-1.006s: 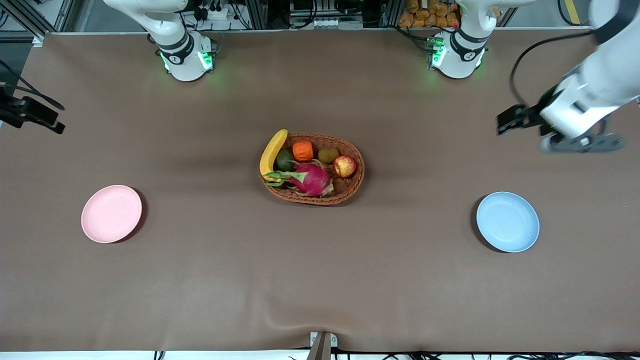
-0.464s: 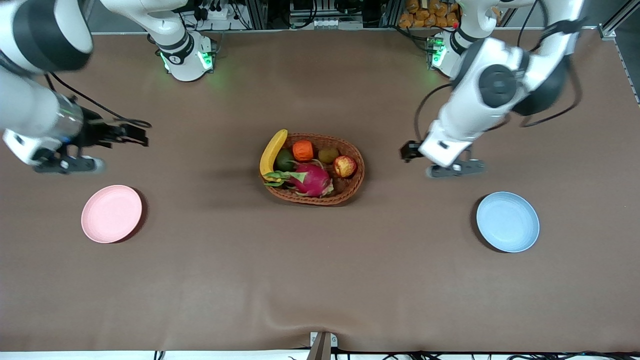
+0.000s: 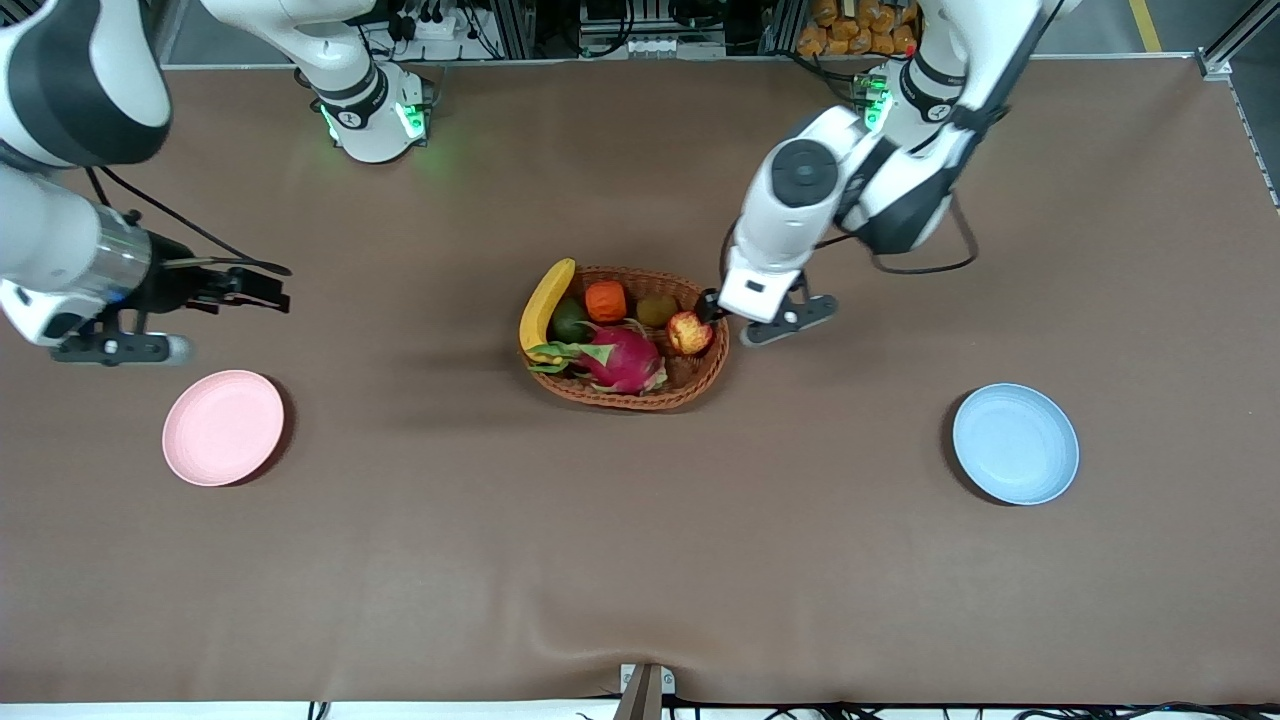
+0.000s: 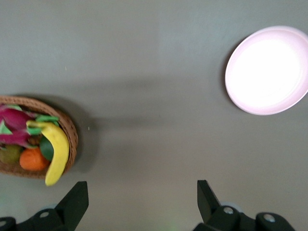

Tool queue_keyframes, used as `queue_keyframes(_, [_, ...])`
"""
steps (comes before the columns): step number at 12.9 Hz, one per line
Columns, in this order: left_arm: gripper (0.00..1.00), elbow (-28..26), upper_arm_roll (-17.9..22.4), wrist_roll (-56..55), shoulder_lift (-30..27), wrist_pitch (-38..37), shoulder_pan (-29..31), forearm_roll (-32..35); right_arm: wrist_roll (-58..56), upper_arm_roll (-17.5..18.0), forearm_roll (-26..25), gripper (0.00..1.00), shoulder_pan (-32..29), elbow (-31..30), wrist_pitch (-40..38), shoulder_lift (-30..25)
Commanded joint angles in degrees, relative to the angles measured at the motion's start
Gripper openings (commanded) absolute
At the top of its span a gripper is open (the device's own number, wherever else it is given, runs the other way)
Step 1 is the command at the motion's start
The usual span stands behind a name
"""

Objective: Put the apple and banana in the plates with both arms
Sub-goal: 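Reach the left gripper to the apple while the right gripper moves in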

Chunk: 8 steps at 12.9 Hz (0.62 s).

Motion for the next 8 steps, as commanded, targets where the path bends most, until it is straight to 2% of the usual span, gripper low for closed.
queue_keyframes(1, [1.0,5.45,0.19,-11.67,7.27,1.0,-2.95,6.7,-0.44,0.22,0.2,1.0,-2.97,2.58,-0.16,-1.86])
queue_keyframes(4, [1.0,9.59,0.19,-19.96,12.12,1.0,-5.24,8.66,-2.97,0.22,0.46,1.0,-6.49,3.99,-2.44,-2.48])
queue_keyframes(8, [0.98,9.87,0.63,-23.14,15.38,1.0,-7.18,8.66,-4.92,0.3,0.99,1.0,-9.04,5.84,-2.89,-2.39])
